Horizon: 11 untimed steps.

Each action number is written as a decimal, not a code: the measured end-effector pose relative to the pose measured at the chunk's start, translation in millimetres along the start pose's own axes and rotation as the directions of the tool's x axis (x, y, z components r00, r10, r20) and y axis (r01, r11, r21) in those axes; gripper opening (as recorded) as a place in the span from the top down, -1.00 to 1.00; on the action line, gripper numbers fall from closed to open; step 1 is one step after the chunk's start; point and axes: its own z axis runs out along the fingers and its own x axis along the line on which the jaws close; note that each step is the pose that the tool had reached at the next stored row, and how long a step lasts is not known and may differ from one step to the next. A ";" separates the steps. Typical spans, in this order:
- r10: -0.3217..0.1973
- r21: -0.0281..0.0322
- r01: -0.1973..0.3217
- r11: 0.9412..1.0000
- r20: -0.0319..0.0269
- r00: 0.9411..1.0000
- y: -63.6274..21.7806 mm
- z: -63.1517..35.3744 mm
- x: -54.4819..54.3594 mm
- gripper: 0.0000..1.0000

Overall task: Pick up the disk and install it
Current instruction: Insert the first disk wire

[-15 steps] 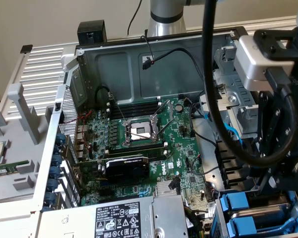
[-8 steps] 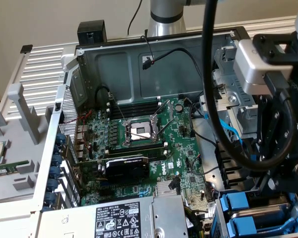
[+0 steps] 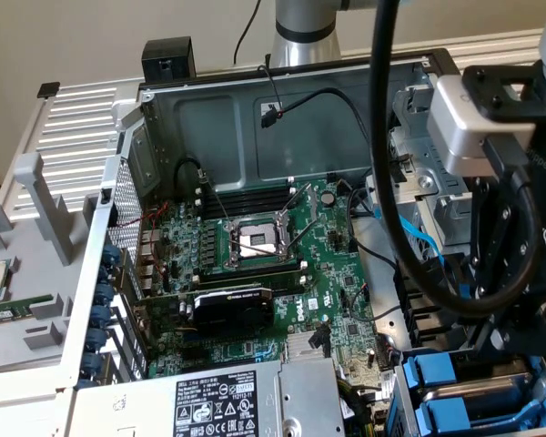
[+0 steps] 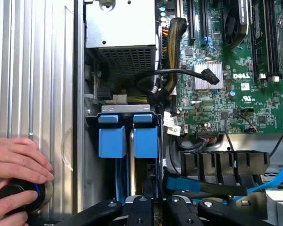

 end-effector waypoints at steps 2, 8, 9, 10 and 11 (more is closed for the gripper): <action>0.000 0.000 0.000 1.000 0.000 1.000 0.0 0.4 0.0 0.66; 0.000 0.000 0.000 1.000 -0.002 1.000 -0.1 1.1 -0.1 0.66; 0.000 0.000 0.000 1.000 -0.003 1.000 -0.1 1.2 -0.1 0.66; 0.000 0.000 0.000 1.000 -0.003 1.000 -0.1 1.3 0.0 0.66; 0.000 0.000 0.000 1.000 -0.003 1.000 -0.1 1.5 -0.1 0.66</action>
